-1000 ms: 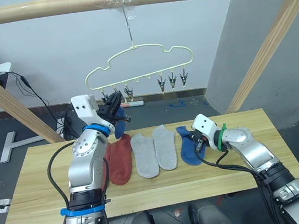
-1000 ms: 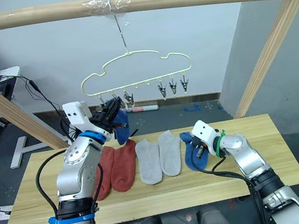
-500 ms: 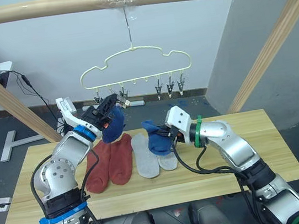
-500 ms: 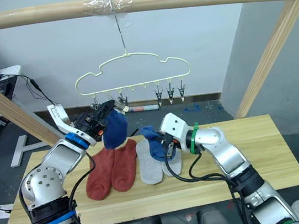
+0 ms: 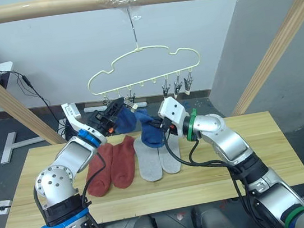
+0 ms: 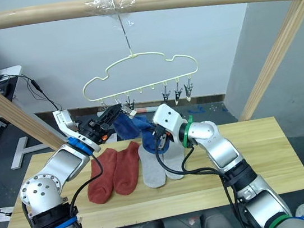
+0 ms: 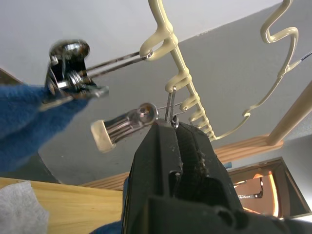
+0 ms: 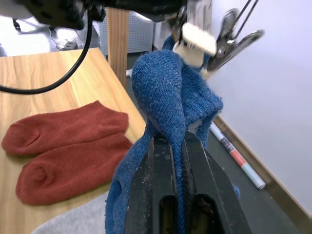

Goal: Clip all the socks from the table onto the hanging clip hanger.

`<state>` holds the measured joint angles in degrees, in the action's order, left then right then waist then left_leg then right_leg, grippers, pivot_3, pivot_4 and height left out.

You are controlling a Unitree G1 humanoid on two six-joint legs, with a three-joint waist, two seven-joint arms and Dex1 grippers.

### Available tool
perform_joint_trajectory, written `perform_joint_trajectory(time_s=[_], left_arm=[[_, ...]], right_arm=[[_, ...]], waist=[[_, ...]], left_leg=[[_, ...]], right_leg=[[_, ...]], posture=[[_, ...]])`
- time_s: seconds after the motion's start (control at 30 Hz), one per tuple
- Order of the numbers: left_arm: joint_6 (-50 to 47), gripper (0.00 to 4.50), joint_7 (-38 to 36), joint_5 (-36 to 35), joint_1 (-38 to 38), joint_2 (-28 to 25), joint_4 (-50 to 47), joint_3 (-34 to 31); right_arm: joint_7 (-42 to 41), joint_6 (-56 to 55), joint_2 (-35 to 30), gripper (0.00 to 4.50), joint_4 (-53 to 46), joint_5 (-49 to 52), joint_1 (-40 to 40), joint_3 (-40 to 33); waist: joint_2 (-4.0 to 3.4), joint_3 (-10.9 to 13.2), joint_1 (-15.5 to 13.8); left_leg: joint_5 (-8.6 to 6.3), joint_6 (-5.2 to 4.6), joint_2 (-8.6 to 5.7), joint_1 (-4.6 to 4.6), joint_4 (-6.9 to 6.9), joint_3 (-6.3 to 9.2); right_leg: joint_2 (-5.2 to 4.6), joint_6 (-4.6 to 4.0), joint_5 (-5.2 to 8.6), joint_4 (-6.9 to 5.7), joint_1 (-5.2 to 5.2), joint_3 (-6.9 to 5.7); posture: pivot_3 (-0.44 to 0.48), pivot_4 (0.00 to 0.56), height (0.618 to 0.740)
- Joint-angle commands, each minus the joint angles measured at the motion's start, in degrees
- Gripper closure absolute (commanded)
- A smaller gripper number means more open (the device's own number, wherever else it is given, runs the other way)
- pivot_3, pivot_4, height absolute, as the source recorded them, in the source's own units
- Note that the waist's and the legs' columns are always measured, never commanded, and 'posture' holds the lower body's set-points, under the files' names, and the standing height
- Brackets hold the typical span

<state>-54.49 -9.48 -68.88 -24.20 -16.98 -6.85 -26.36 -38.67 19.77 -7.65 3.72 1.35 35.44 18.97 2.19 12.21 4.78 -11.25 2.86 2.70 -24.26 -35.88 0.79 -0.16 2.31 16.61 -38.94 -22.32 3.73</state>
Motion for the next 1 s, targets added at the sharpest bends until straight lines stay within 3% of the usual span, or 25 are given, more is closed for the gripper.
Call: perform_joint_trajectory(time_s=[0.03,0.33,0.67,0.8,0.87,1.0], left_arm=[[1.0,4.49,-0.3,-0.9,0.4,-0.4,-3.1,0.7],[4.7,4.49,-3.6,1.4,1.6,-0.7,-5.5,3.2],[6.6,1.28,-4.0,2.9,2.9,-1.5,-5.9,3.9],[6.7,1.28,-4.8,4.4,4.7,-2.3,-7.6,5.0],[8.2,1.28,-6.4,8.5,6.8,-3.8,-9.1,7.5],[11.9,1.24,-8.9,15.0,9.8,-4.8,-10.7,11.1]], right_arm=[[0.2,0.0,0.4,4.5,-2.0,1.2,1.5,-1.3],[0.8,0.1,1.0,4.5,-2.2,0.9,1.7,-0.7],[0.6,-0.3,0.5,4.5,-1.8,0.5,1.4,-0.6],[0.7,-0.5,0.6,4.5,-1.6,0.2,1.5,-0.2],[-0.9,0.7,0.7,4.5,-2.7,1.7,1.0,-0.1],[-1.0,1.9,-0.1,3.4,-3.8,2.2,0.0,-0.7]], waist=[[0.0,0.0,0.0],[-0.02,0.0,0.0],[-0.02,0.0,0.0],[-0.03,0.0,0.0],[-0.03,0.0,0.0],[-0.03,0.0,0.0]], left_leg=[[0.0,0.0,0.0,0.0,0.0,0.0],[0.0,0.01,0.0,-0.07,0.01,-0.01],[-0.01,0.01,0.0,-0.09,0.01,-0.02],[-0.01,0.0,0.0,-0.09,0.03,-0.01],[-0.01,0.01,0.0,-0.09,0.05,-0.01],[-0.01,0.01,0.0,-0.09,0.07,-0.01]], right_leg=[[0.0,0.0,0.0,0.0,0.0,0.0],[-0.01,-0.02,-0.01,0.04,-0.03,-0.03],[-0.01,-0.01,0.0,0.05,-0.05,-0.03],[-0.01,-0.02,0.0,0.06,-0.06,-0.01],[-0.01,-0.03,0.0,0.06,-0.07,-0.02],[-0.01,-0.05,0.0,0.07,-0.08,-0.02]], posture=[[-0.076,0.201,0.74],[-0.081,0.205,0.74],[-0.072,0.198,0.74],[-0.072,0.198,0.74],[-0.07,0.192,0.74],[-0.069,0.188,0.74]])
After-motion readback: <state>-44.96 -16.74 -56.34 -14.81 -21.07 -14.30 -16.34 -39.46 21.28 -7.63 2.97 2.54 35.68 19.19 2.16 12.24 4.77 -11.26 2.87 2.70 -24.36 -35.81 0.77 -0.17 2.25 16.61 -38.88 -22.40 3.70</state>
